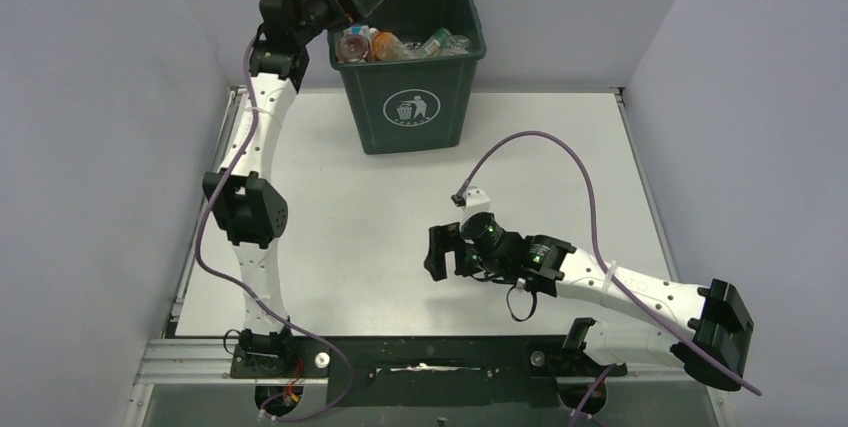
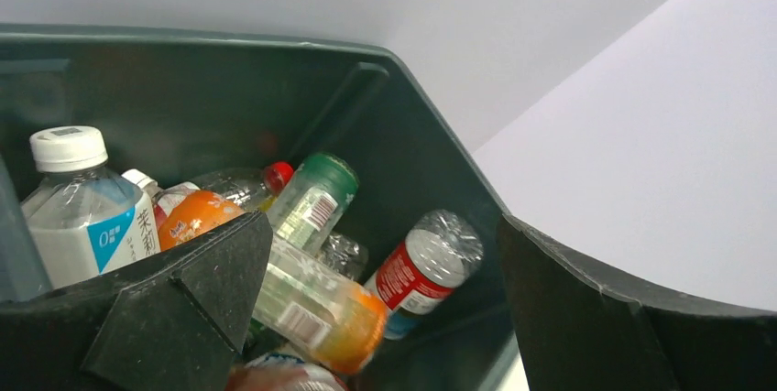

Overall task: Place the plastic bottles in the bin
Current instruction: Place the plastic bottle in the trash bin, then reset both arms

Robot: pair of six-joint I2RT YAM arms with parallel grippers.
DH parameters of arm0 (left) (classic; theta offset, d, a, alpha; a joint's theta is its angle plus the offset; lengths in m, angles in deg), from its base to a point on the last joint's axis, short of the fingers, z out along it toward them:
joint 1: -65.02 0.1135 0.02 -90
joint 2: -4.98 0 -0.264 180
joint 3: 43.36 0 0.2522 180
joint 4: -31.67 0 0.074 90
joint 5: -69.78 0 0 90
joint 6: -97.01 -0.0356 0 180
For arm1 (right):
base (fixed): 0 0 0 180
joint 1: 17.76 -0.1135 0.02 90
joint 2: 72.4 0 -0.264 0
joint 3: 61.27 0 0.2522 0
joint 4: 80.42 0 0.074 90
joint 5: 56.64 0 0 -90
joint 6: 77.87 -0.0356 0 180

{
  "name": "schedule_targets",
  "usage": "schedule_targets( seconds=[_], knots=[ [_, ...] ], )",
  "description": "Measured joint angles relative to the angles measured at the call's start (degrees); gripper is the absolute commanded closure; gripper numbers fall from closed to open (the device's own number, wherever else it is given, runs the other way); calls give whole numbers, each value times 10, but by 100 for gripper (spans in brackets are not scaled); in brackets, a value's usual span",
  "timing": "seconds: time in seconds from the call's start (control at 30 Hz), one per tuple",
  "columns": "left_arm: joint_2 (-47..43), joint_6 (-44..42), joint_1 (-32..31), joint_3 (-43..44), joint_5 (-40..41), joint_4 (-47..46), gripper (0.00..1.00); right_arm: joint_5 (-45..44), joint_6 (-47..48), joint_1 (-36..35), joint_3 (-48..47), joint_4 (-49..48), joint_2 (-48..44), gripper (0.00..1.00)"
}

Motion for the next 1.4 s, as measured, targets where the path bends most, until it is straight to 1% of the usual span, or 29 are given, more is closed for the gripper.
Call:
schedule_targets(
  seconds=[0.13,0.33,0.53,0.63,0.7,0.87,0.97,1.07,1.17,1.23,1.3,1.4],
  knots=[
    [-73,-37,-1,-30,5,43,5,-11,10,0,-37,19,0,2],
    [-193,-96,-9,-113,19,83,5,-35,38,3,-97,48,0,2],
    [-283,-141,-14,-187,45,126,5,-88,78,6,-147,69,0,2],
    [-337,-162,-14,-252,68,139,5,-108,102,19,-156,70,-3,2],
    [-382,-175,-15,-309,85,143,5,-118,114,35,-164,78,-5,2],
    [-482,-195,-15,-443,117,141,5,-135,145,129,-206,103,-13,3],
    [-514,-204,-15,-493,133,139,5,-132,164,204,-217,105,-32,2],
    [-540,-209,-15,-549,154,133,5,-118,188,299,-215,102,-63,2],
    [-567,-210,-15,-616,175,126,5,-102,205,381,-194,80,-101,2],
    [-583,-210,-15,-659,186,116,5,-92,213,418,-172,64,-123,2],
    [-598,-208,-15,-702,199,109,5,-84,217,451,-142,43,-141,2],
    [-613,-205,-15,-756,217,93,5,-83,223,477,-89,10,-158,2]
  ],
)
